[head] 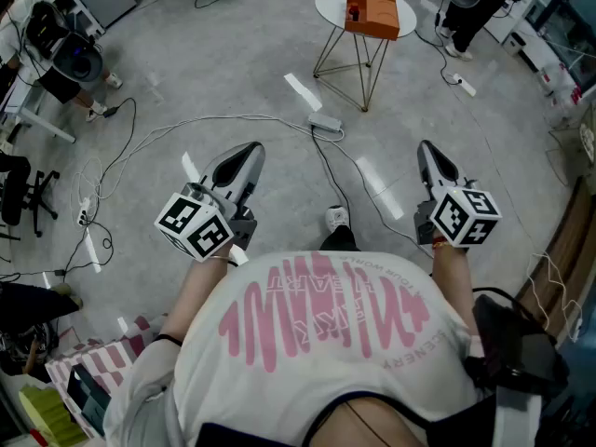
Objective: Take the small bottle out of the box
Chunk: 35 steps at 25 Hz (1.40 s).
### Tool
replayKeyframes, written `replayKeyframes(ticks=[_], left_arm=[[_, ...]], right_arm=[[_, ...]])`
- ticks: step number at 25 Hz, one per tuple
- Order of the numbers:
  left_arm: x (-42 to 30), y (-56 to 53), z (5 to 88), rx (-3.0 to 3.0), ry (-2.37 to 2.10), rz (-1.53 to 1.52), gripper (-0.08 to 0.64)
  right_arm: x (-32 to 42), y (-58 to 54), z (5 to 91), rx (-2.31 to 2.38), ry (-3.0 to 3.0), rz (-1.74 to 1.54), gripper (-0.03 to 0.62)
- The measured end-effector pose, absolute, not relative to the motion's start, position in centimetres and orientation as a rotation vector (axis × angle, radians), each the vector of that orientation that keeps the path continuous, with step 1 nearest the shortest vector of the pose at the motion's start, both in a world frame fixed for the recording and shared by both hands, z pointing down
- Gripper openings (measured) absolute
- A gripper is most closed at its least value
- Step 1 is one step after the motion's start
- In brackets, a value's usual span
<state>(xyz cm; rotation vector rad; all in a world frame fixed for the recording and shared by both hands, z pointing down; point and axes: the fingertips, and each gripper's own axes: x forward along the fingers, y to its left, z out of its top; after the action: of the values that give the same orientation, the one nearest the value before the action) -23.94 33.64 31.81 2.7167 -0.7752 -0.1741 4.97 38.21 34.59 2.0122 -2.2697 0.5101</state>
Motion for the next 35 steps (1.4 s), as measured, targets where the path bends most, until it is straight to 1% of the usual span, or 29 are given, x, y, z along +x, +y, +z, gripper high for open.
replayKeyframes(ticks=[9,13,17,25,35], left_arm=[[-22.6,30.3,33.2,2.653,-0.789,-0.2,0.008],[-20.9,28.2,33.6,2.614,-0.779,-0.205,0.008],[-19.9,23.6,32.6,2.548,-0.819,-0.289,0.008],[-17.9,14.3,31.0,2.488,-0.941,-0.387,0.008],[-12.5,6.9,30.7,2.47,-0.962,-0.392,0.008]], right_arm=[[6.6,34.9,35.9,1.99,-2.254,0.544,0.003],[8.1,32.0,35.8,1.999,-2.289,0.591,0.003],[10.1,27.8,35.9,1.957,-2.288,0.591,0.003],[16.6,18.3,35.2,1.943,-2.289,0.575,0.004],[21.1,9.9,34.8,1.874,-2.323,0.551,0.003]])
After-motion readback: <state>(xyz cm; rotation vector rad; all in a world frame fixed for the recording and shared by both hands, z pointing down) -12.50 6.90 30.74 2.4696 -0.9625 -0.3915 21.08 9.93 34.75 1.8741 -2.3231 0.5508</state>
